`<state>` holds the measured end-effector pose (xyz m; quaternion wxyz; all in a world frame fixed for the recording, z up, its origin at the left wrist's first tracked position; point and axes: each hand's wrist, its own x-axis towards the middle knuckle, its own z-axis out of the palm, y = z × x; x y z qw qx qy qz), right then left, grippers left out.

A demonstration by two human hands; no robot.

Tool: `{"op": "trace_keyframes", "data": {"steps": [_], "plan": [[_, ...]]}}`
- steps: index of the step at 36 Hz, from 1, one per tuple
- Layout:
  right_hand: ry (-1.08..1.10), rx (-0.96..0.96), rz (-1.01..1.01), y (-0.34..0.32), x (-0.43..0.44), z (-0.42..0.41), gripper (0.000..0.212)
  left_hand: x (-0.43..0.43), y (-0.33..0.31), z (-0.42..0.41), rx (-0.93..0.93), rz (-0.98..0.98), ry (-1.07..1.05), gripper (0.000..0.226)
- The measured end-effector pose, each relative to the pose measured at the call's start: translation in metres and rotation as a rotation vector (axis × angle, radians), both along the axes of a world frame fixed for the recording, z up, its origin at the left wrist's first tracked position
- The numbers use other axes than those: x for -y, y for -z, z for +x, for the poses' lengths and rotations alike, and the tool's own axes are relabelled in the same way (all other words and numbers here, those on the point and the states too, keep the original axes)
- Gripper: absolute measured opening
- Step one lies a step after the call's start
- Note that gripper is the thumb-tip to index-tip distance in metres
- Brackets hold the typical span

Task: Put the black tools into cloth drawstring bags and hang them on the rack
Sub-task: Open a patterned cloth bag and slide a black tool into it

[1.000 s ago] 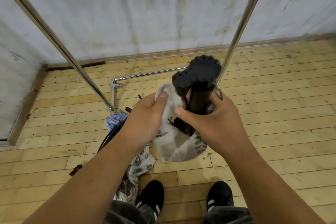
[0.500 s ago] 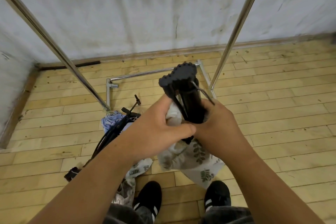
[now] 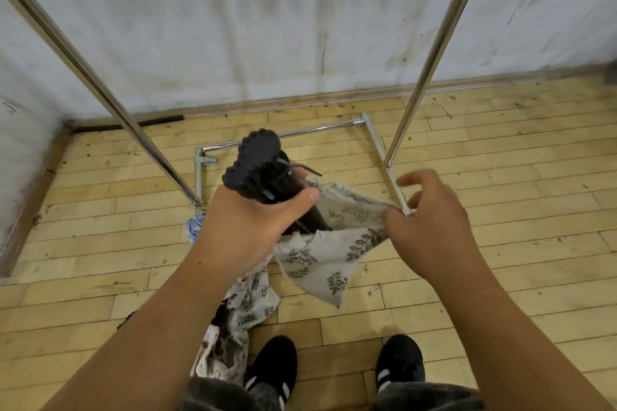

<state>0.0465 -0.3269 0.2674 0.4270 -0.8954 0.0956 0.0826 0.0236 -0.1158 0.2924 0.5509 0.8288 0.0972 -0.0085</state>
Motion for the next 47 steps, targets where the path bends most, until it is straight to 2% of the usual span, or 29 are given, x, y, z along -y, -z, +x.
{"op": "trace_keyframes", "data": {"steps": [2,4,9,11,14,16,17,19,23,26,30,34,41,44,47], "plan": [[0.043,-0.108,0.144,0.000,-0.004,0.001,0.010,-0.004,0.006,0.001,-0.026,0.066,0.049,0.019],[0.078,-0.177,0.314,0.001,-0.009,0.000,0.011,-0.008,0.012,0.003,-0.077,0.093,0.122,0.022],[0.137,-0.130,0.546,-0.001,-0.018,0.002,0.012,-0.002,0.016,0.001,-0.132,0.065,0.249,0.015],[0.146,-0.110,0.595,-0.004,-0.018,0.002,0.013,0.001,0.023,0.000,-0.164,0.127,0.276,0.012],[0.149,-0.076,0.662,-0.008,-0.019,0.001,0.018,0.010,0.034,-0.002,-0.203,0.249,0.290,0.031],[0.116,-0.076,0.695,-0.009,-0.021,-0.001,0.017,0.013,0.037,-0.003,-0.205,0.336,0.281,0.017],[0.089,-0.080,0.691,-0.010,-0.023,-0.003,0.016,0.015,0.036,-0.004,-0.207,0.335,0.282,0.017],[0.050,-0.101,0.707,-0.009,-0.026,-0.004,0.017,0.019,0.029,-0.008,-0.189,0.330,0.290,0.042],[-0.030,-0.156,0.711,-0.012,-0.025,-0.004,0.017,0.016,0.026,-0.008,-0.064,0.302,0.329,0.043],[-0.118,-0.144,0.603,-0.012,-0.026,-0.005,0.018,0.009,0.024,-0.006,-0.146,0.226,0.379,0.066],[-0.119,-0.157,0.602,-0.013,-0.025,-0.005,0.019,0.010,0.020,0.003,-0.225,0.081,0.363,0.062],[-0.112,-0.110,0.571,-0.014,-0.023,-0.005,0.016,0.014,0.017,0.007,-0.251,-0.075,0.231,0.082],[-0.061,-0.093,0.621,-0.019,-0.022,-0.009,0.019,0.021,0.014,0.009,-0.238,-0.341,0.141,0.069],[-0.055,-0.098,0.643,-0.022,-0.023,-0.007,0.025,0.019,0.016,0.008,-0.267,-0.617,0.136,0.081],[-0.074,-0.185,0.709,-0.025,-0.023,0.002,0.033,0.018,0.015,0.010,-0.307,-0.772,0.118,0.076]]}}
